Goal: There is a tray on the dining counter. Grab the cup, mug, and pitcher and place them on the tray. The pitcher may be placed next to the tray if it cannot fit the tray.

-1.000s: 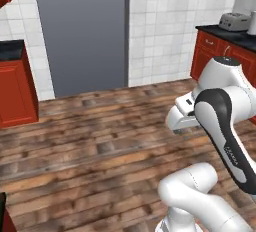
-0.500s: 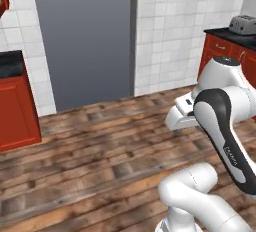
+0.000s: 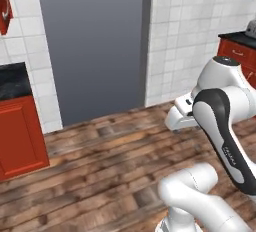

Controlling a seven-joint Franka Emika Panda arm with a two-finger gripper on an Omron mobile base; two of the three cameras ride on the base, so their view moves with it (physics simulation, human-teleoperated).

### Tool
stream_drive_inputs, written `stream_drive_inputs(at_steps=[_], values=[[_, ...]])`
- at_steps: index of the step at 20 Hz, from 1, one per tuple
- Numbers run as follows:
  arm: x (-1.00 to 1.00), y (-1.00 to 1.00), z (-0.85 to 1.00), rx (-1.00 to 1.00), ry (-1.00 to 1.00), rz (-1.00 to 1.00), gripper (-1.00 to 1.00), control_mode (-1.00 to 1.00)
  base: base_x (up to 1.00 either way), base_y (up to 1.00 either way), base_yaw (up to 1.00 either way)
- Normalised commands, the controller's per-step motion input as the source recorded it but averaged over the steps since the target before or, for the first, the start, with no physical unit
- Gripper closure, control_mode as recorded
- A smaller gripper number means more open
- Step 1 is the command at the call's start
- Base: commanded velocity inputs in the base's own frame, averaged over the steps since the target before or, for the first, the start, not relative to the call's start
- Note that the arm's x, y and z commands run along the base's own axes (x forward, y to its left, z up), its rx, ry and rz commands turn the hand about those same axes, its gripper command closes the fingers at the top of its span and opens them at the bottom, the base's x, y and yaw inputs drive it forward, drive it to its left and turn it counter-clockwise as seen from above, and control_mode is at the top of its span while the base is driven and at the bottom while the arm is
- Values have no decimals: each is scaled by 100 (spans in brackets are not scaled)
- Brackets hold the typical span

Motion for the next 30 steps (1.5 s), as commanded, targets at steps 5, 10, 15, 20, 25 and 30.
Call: stream_drive_inputs(at_steps=[5, 10, 15, 20, 25, 30], values=[[0, 0, 0, 0, 0, 0, -100, 100, 100, 73, 0], [0, 0, 0, 0, 0, 0, -100, 100, 46, 97, 0], [0, 0, 0, 0, 0, 0, -100, 100, 1, 100, 0], [0, 0, 0, 0, 0, 0, -100, 100, 0, 100, 0], [0, 0, 0, 0, 0, 0, -100, 100, 11, 99, 0], [0, 0, 0, 0, 0, 0, -100, 100, 59, 84, -4]])
